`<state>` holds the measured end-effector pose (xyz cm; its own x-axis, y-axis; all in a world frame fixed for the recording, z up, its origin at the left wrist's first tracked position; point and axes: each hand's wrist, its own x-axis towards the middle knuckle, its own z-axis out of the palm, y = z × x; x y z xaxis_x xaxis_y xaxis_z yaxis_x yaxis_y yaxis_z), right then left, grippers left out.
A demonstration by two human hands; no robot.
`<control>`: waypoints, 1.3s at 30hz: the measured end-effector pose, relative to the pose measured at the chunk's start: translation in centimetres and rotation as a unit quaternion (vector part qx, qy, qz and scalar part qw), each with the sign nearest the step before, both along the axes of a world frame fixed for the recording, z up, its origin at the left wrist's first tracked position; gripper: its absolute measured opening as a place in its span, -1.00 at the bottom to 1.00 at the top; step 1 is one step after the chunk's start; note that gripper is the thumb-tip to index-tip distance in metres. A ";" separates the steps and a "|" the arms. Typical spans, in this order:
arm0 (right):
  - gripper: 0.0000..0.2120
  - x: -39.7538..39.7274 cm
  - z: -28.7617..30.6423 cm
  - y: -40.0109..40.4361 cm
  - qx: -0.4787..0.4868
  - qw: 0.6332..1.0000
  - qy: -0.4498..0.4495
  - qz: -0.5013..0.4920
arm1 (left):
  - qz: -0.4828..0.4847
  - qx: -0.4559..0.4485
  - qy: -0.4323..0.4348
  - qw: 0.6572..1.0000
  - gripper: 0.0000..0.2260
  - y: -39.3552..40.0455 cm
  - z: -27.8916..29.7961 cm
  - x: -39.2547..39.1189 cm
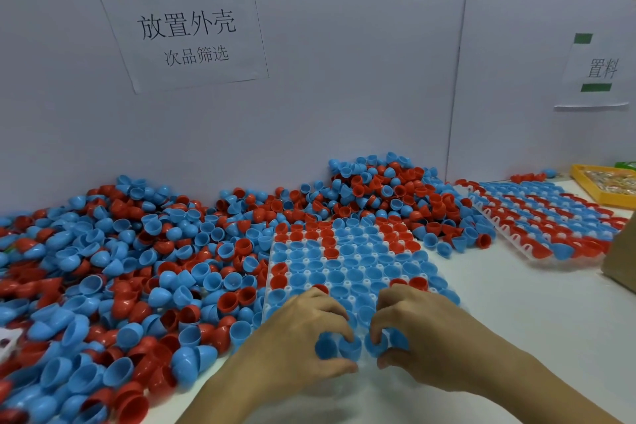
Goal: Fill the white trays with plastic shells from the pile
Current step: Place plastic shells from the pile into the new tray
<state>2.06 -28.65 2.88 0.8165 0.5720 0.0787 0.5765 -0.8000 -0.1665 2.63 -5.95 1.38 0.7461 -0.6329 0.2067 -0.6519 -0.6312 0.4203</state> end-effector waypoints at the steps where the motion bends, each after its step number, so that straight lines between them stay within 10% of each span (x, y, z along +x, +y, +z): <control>1: -0.68 0.0 0.0 0.0 0.006 1.000 -0.009 -0.001 | -0.004 -0.004 -0.004 1.000 -0.68 0.0 0.1 0.0; 39: -0.59 1.0 -1.2 1.2 0.041 0.998 -0.009 0.049 | 0.066 -0.025 -0.003 0.997 -0.72 3.2 -1.1 -1.0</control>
